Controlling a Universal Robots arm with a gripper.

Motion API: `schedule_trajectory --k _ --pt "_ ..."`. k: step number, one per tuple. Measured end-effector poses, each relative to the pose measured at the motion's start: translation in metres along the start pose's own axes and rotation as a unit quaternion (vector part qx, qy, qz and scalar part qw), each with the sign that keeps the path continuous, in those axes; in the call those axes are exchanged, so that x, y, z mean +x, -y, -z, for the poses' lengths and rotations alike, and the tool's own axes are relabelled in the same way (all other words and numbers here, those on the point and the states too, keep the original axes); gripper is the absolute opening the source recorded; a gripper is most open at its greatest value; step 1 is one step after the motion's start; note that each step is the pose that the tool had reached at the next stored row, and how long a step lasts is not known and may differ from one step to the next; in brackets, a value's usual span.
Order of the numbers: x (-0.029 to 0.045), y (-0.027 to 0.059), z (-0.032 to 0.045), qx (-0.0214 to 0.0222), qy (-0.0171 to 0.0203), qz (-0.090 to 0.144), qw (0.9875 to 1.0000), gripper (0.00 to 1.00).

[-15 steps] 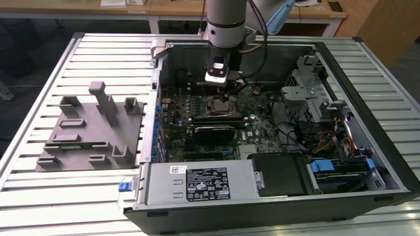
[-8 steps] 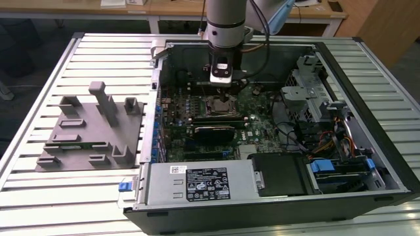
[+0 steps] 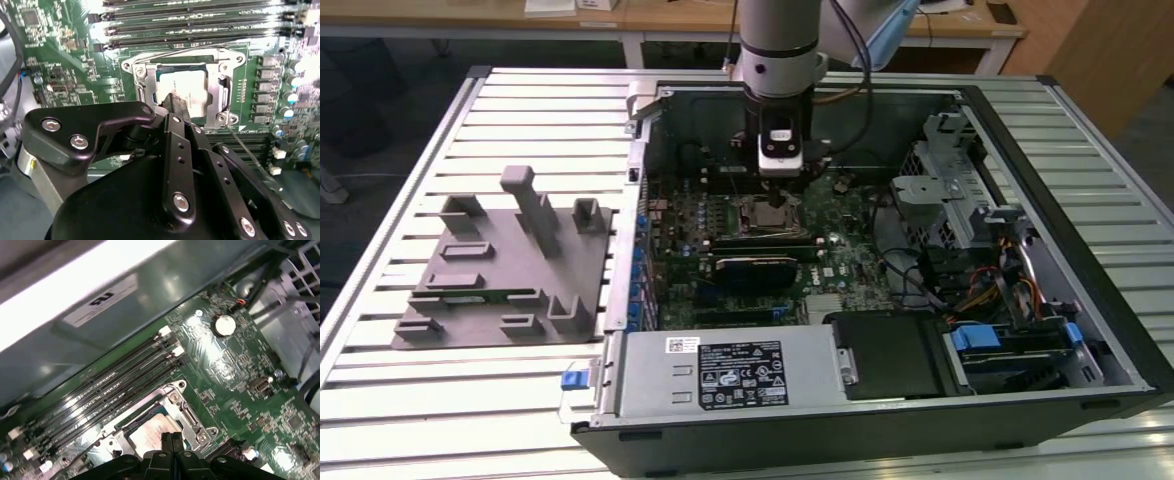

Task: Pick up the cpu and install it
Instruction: 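Close the cpu cover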

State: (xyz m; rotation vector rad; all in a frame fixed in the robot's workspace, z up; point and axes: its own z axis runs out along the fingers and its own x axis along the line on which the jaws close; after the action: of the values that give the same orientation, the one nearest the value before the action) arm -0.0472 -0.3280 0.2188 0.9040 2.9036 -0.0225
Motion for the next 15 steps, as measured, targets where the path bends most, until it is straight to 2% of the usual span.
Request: schedule_trajectory --k 3,7,10,15 --pt "0.0 0.0 -0.0001 -0.0013 0.0004 0.024 0.9997 0.11" --pt "0.0 0.0 -0.0001 -0.0026 0.0009 0.052 0.9987 0.11" --pt "0.0 0.0 -0.0002 -0.0037 0.0013 0.072 0.9974 0.11" --pt "0.0001 0.0 -0.0002 -0.0066 0.0012 0.105 0.9945 0.11"
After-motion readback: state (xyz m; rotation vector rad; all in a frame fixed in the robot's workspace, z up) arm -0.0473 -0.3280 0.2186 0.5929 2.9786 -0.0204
